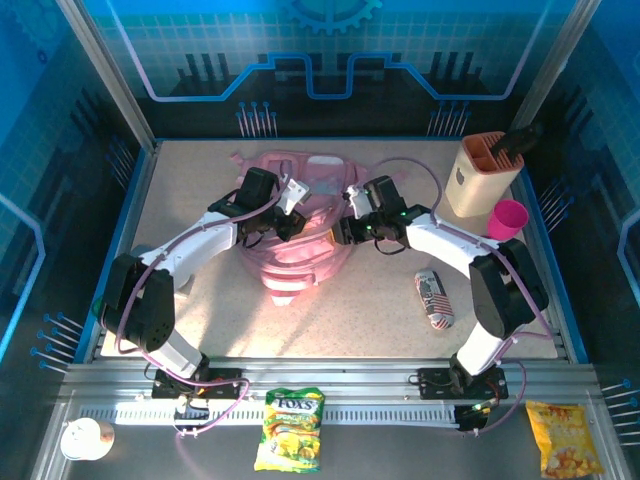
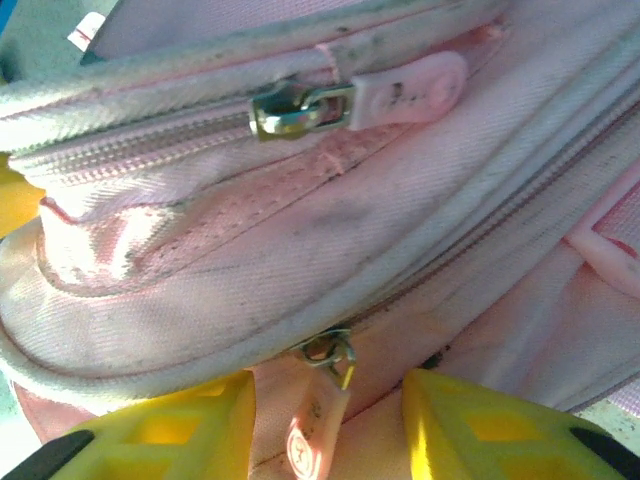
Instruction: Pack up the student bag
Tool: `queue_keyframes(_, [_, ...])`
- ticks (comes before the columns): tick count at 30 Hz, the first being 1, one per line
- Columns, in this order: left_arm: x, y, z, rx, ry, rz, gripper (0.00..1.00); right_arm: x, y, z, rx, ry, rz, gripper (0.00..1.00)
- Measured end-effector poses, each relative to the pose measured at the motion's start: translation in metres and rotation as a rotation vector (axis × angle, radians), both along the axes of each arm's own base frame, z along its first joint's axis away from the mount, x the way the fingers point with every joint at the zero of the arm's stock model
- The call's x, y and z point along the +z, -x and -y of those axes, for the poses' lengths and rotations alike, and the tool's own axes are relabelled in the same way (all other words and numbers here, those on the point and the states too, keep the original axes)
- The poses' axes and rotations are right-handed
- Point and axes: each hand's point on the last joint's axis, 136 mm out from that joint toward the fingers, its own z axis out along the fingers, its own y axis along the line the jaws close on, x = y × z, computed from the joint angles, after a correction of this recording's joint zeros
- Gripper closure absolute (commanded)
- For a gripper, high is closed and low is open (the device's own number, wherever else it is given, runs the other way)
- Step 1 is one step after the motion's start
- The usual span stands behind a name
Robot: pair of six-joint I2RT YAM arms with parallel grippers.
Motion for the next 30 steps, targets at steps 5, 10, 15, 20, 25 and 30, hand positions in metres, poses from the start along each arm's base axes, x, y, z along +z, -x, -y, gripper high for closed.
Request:
queue_keyframes(5, [0.0, 0.0, 0.0, 0.001, 0.0, 0.0, 1.0, 0.001, 0.002, -0.004, 0.021, 0.011, 0.008, 0.79])
queue_keyframes(10, [0.0, 0.0, 0.0, 0.003, 0.0, -0.001, 1.0, 0.001, 0.001, -0.002, 0.019, 0.02, 0.018, 0.92])
queue_keyframes(15, [0.005, -0.004, 0.0, 0.021, 0.007, -0.005, 1.0, 0.009, 0.005, 0.0, 0.03, 0.012, 0.057, 0.94])
queue_keyframes(20, [0.008, -0.013, 0.007, 0.04, 0.035, -0.039, 1.0, 0.02, 0.018, -0.001, 0.068, -0.02, 0.106, 0.93])
queue_keyframes(25, [0.009, -0.021, 0.018, 0.048, 0.078, -0.086, 1.0, 0.027, 0.029, -0.012, 0.109, -0.041, 0.144, 0.93])
queue_keyframes(30, [0.007, -0.026, 0.026, 0.053, 0.111, -0.128, 1.0, 0.03, 0.034, -0.023, 0.132, -0.049, 0.165, 0.93])
